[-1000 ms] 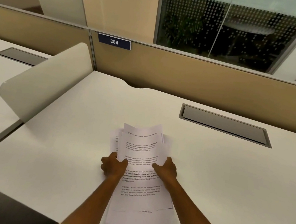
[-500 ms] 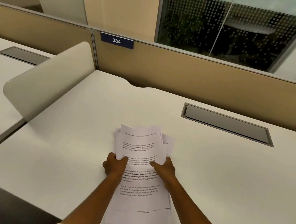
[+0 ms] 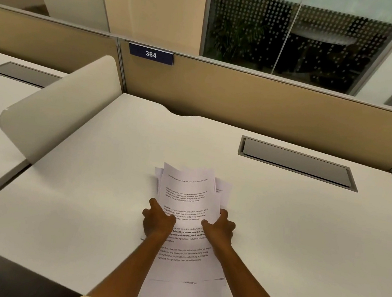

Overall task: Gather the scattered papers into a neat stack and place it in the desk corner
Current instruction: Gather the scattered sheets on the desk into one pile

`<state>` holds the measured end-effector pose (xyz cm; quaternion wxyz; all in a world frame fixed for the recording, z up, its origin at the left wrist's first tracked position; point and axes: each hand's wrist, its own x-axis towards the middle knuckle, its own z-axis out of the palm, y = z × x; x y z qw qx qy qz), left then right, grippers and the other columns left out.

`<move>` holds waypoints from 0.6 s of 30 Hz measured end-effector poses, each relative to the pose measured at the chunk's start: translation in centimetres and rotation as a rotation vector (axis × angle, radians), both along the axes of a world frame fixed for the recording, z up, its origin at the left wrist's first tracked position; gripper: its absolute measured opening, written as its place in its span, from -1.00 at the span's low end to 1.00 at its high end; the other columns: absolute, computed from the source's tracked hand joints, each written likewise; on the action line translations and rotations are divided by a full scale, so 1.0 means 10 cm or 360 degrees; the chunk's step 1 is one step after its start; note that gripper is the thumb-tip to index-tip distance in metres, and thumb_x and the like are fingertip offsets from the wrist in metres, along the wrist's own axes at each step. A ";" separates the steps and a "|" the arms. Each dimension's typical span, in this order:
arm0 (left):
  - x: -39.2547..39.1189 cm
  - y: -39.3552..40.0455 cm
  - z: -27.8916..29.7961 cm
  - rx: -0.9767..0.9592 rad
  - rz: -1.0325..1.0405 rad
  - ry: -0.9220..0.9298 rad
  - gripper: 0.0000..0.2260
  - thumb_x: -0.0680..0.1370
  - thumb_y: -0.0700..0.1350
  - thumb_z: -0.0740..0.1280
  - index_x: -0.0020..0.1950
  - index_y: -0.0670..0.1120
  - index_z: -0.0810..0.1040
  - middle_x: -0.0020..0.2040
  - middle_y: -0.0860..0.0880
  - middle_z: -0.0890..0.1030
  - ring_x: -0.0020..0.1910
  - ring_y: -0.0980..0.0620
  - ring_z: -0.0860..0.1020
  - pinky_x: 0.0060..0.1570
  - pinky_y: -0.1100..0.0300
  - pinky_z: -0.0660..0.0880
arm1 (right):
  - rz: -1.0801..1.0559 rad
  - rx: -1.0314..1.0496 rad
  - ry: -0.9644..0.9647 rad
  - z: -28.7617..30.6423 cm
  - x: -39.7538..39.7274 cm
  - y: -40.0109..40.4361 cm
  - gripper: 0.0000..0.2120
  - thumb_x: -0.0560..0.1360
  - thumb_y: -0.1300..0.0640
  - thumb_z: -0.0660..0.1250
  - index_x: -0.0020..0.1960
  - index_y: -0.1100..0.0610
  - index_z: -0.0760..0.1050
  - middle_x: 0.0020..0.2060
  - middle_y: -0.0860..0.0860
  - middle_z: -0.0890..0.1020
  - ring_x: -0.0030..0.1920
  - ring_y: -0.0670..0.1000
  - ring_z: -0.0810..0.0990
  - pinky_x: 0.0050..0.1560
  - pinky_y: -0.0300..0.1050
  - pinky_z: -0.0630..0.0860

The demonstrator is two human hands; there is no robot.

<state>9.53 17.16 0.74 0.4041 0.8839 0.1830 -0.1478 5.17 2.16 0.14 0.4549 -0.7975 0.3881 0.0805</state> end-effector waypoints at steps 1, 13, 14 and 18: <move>0.01 0.00 0.00 -0.0012 -0.0010 0.0000 -0.50 0.46 -0.11 0.42 0.29 -0.14 0.27 0.21 -0.24 0.51 0.11 -0.25 0.57 0.08 -0.06 0.59 | 0.0007 0.0009 -0.0011 0.00 0.00 -0.01 -0.36 0.45 -0.02 0.39 0.46 0.00 0.21 0.25 0.17 0.37 0.21 0.20 0.50 0.26 0.17 0.51; 0.14 0.22 0.01 -0.0237 0.0007 0.0127 -0.45 0.40 -0.05 0.49 0.23 -0.14 0.25 0.21 -0.20 0.54 0.13 -0.24 0.56 0.14 -0.16 0.55 | 0.0123 0.0304 -0.0165 -0.03 0.01 -0.20 -0.35 0.40 0.02 0.49 0.37 0.01 0.23 0.26 0.07 0.54 0.10 0.06 0.58 0.14 -0.05 0.57; 0.15 0.23 0.03 -0.0339 0.0040 0.0106 -0.47 0.41 -0.11 0.49 0.21 -0.15 0.25 0.21 -0.22 0.54 0.10 -0.24 0.58 0.10 -0.14 0.58 | 0.0133 0.0324 -0.0158 -0.04 0.01 -0.18 -0.33 0.39 0.02 0.50 0.37 0.02 0.22 0.27 0.07 0.54 0.08 0.04 0.56 0.12 -0.08 0.56; 0.14 0.29 0.06 -0.0549 0.0197 0.0098 -0.48 0.41 -0.22 0.46 0.18 -0.14 0.19 0.22 -0.25 0.49 0.08 -0.26 0.58 0.07 -0.15 0.60 | 0.0218 0.0311 -0.0167 -0.09 0.01 -0.11 -0.28 0.38 0.03 0.52 0.40 0.07 0.20 0.28 0.05 0.53 0.05 -0.02 0.51 0.06 -0.17 0.50</move>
